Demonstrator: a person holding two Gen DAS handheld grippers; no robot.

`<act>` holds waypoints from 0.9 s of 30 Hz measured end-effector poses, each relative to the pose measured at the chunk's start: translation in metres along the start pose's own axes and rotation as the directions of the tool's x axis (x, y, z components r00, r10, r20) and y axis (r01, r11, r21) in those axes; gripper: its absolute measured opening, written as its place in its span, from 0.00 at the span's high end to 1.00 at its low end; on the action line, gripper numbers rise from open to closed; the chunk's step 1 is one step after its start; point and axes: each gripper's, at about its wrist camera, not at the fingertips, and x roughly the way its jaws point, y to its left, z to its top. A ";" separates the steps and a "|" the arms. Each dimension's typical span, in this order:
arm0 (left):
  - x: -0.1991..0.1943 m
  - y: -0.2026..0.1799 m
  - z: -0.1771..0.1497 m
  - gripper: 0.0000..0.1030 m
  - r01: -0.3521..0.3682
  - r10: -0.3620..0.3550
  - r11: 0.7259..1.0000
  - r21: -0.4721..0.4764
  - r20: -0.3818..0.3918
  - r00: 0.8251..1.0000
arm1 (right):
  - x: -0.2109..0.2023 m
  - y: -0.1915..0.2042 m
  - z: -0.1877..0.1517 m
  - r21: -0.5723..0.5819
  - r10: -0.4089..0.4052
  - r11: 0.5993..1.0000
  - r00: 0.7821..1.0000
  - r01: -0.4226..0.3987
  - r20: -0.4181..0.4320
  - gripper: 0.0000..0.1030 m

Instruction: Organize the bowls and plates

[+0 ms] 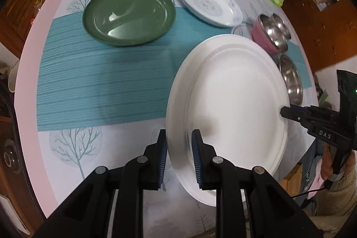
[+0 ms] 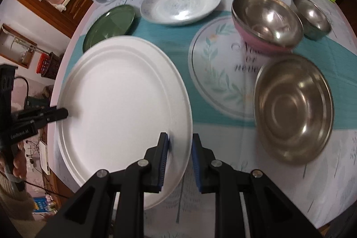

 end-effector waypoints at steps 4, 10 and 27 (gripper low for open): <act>0.007 -0.002 -0.022 0.81 -0.033 0.033 0.999 0.014 -0.028 0.999 | 0.004 0.011 -0.024 -0.030 -0.039 0.999 0.999 0.039 -0.012 0.79; 0.024 0.001 -0.053 0.81 -0.088 0.085 0.995 -0.040 -0.070 0.994 | 0.017 0.014 -0.051 -0.057 -0.035 0.998 0.998 0.032 -0.053 0.79; 0.050 0.003 -0.093 0.79 -0.176 0.164 0.982 -0.066 -0.156 0.974 | 0.041 0.008 -0.082 -0.101 -0.035 0.995 0.989 0.021 -0.140 0.78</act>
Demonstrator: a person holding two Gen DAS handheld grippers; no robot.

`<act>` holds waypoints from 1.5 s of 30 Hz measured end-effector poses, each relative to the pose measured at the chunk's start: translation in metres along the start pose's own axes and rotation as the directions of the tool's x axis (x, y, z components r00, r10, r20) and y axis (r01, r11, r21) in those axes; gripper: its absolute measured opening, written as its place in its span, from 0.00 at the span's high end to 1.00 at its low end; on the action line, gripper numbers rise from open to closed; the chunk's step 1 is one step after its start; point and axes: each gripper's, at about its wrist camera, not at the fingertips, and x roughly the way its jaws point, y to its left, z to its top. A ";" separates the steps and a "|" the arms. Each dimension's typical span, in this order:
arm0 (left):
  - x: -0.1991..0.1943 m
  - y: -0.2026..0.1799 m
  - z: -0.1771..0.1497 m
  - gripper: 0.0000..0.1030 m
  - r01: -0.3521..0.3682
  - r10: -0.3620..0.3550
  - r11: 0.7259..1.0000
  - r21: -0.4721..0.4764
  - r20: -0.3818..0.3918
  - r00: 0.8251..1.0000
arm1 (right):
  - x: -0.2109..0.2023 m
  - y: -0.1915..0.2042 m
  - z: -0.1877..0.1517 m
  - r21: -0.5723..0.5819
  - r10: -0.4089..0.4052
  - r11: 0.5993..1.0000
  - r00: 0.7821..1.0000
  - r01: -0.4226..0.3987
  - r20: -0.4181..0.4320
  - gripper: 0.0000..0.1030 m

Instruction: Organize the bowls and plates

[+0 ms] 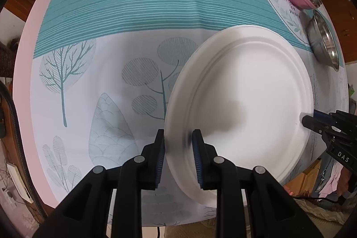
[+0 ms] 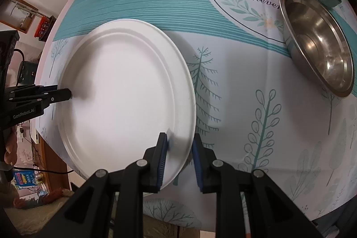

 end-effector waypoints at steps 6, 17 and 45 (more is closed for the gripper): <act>0.004 -0.009 0.004 0.78 -0.018 0.018 1.000 -0.006 -0.004 1.000 | 0.000 -0.005 -0.003 -0.001 0.000 1.000 1.000 0.000 -0.003 0.78; 0.013 -0.024 0.016 0.77 -0.039 0.039 0.999 -0.027 -0.010 0.999 | 0.010 0.003 -0.001 0.002 0.012 1.000 1.000 -0.012 -0.015 0.75; -0.051 -0.061 0.006 0.47 -0.132 0.133 0.991 -0.022 0.247 0.960 | -0.023 -0.008 -0.013 0.048 0.011 0.999 0.998 -0.014 0.058 0.59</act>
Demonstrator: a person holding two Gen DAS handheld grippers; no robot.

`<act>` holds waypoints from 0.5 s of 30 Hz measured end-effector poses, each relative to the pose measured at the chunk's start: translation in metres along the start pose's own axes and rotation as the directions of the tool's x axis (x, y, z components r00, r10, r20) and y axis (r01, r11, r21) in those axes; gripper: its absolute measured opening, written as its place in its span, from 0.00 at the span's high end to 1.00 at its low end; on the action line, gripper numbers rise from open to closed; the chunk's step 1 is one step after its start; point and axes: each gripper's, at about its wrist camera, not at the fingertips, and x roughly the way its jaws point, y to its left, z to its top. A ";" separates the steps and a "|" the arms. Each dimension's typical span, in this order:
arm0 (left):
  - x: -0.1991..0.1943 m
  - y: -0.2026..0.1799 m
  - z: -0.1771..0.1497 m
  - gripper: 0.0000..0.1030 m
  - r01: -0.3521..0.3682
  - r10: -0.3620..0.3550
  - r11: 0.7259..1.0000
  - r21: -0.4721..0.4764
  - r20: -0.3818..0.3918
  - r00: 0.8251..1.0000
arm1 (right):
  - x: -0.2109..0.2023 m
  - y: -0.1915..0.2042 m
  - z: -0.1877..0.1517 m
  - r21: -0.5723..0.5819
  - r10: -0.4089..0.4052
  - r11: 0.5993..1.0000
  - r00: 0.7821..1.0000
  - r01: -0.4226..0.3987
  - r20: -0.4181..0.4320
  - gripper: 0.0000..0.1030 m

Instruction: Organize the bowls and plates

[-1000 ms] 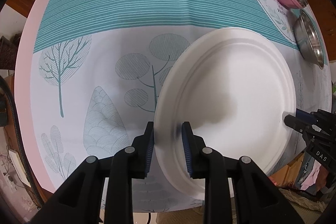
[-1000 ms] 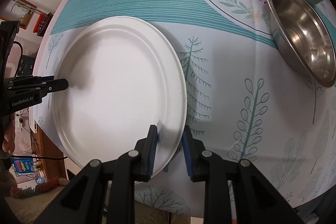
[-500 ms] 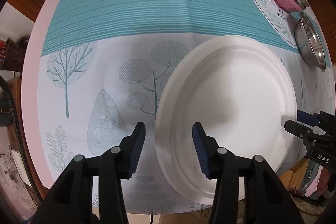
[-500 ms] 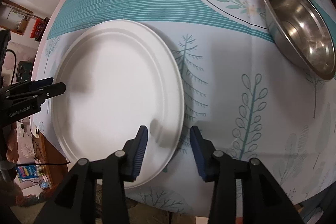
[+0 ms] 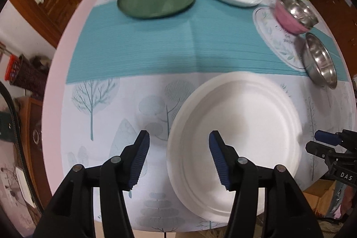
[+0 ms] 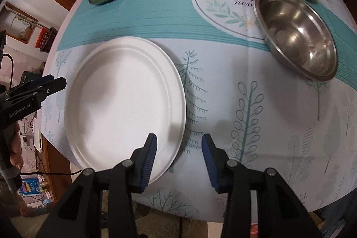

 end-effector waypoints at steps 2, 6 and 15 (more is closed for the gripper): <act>-0.009 -0.003 -0.001 0.47 0.008 -0.008 1.000 0.005 0.021 1.000 | -0.007 -0.001 -0.002 0.000 0.005 1.000 1.000 -0.005 0.018 0.59; -0.034 -0.016 -0.003 0.47 0.008 -0.010 1.000 0.030 0.084 0.996 | -0.025 -0.001 -0.007 0.003 0.037 0.999 0.995 -0.037 0.088 0.59; -0.082 -0.046 -0.014 0.47 -0.010 -0.002 0.998 0.067 0.186 0.982 | -0.072 0.007 -0.017 -0.060 0.031 0.998 0.962 -0.016 0.271 0.59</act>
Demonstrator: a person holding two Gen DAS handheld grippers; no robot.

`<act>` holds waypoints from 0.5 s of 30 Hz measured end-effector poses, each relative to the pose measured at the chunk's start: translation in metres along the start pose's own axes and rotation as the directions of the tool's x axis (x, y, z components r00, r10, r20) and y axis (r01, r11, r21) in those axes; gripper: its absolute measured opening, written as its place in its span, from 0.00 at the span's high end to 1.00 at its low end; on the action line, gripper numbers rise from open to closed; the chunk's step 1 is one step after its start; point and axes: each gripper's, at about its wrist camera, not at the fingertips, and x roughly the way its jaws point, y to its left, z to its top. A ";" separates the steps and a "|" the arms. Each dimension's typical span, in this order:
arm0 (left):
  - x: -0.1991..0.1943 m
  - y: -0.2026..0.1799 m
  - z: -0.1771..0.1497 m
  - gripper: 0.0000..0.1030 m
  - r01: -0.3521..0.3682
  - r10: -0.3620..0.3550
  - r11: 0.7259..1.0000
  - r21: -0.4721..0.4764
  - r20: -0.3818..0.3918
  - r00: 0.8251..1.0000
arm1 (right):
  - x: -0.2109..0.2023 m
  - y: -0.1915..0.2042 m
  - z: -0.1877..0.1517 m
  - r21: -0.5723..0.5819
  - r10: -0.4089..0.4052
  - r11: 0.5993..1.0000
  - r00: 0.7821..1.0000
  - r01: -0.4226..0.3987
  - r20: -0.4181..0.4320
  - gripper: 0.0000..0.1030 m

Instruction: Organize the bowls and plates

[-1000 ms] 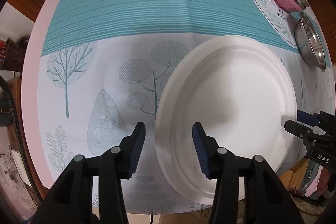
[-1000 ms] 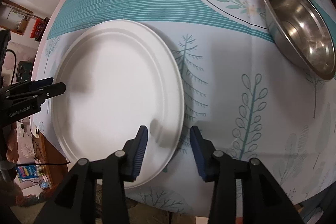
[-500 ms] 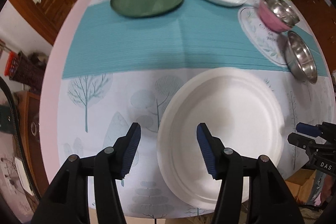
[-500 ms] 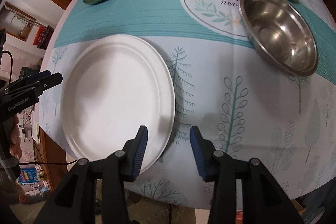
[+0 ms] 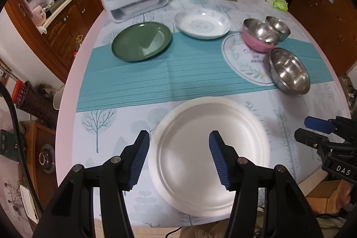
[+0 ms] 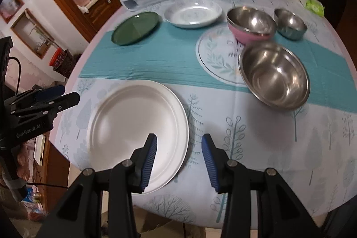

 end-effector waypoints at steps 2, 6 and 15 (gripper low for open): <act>-0.008 -0.002 0.000 0.47 0.004 -0.004 1.000 -0.018 0.002 1.000 | -0.006 0.001 0.001 -0.006 0.022 1.000 1.000 -0.022 0.008 0.59; -0.021 0.001 -0.001 0.47 0.030 -0.030 0.997 -0.070 -0.003 1.000 | -0.016 0.006 0.002 -0.045 0.020 0.999 1.000 -0.020 0.013 0.59; -0.051 0.021 -0.003 0.32 -0.019 0.022 0.994 -0.110 0.030 0.999 | -0.048 0.022 0.016 -0.130 0.044 0.991 0.996 -0.033 0.084 0.59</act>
